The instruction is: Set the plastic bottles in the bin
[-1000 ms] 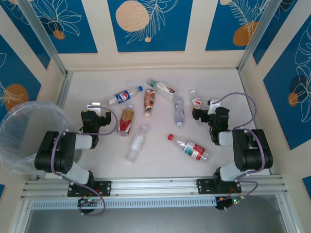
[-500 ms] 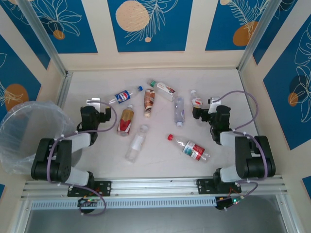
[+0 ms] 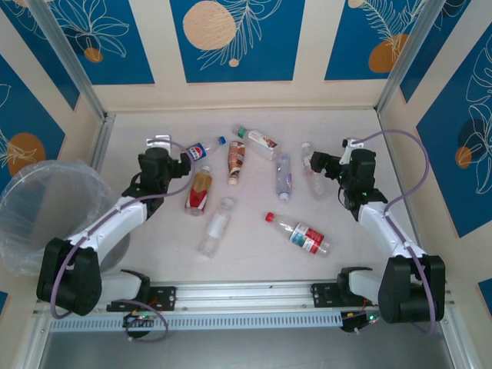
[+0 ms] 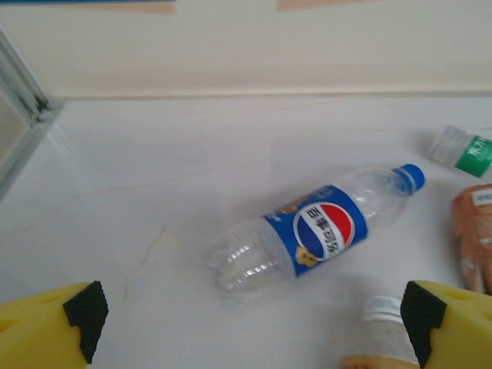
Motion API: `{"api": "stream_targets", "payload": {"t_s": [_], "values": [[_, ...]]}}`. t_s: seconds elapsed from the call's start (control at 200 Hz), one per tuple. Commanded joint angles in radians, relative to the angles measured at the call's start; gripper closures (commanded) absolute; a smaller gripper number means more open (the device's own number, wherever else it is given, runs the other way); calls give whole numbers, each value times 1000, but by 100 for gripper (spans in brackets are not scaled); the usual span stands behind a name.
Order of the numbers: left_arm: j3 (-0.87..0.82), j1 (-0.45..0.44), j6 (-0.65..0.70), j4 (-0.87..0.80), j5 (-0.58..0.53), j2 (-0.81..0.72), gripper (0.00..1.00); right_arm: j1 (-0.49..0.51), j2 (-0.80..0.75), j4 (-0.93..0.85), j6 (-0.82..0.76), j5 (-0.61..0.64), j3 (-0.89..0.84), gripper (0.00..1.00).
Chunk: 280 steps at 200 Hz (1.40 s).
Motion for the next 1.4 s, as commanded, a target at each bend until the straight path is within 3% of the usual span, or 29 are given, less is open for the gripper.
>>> {"api": "stream_targets", "payload": {"t_s": [0.0, 0.105, 0.275, 0.41, 0.52, 0.655, 0.8, 0.9, 1.195, 1.395], "values": [[60, -28, -129, -235, -12, -22, 1, 50, 19, -310, 41, -118, 85, 1], [65, -34, -183, -307, 81, -59, 1, 145, 55, -466, 52, -80, 154, 1], [69, -33, -243, -403, 95, -90, 1, 289, 166, -639, 7, -156, 246, 1], [79, -33, -257, -465, 108, -105, 1, 465, 320, -797, -111, -20, 361, 1], [68, -33, -258, -472, 156, -120, 1, 540, 408, -836, -183, 15, 405, 3], [43, -33, -282, -483, 101, -125, 1, 585, 458, -840, -295, -32, 424, 3], [31, -34, -296, -470, 95, -125, 1, 649, 499, -851, -425, 14, 436, 3], [31, -33, -310, -470, 63, -123, 1, 658, 529, -852, -503, 4, 439, 11], [39, -33, -318, -479, 44, -124, 1, 675, 611, -906, -600, 110, 486, 12], [51, -33, -318, -496, 29, -122, 1, 681, 646, -876, -626, 112, 493, 22]]}}
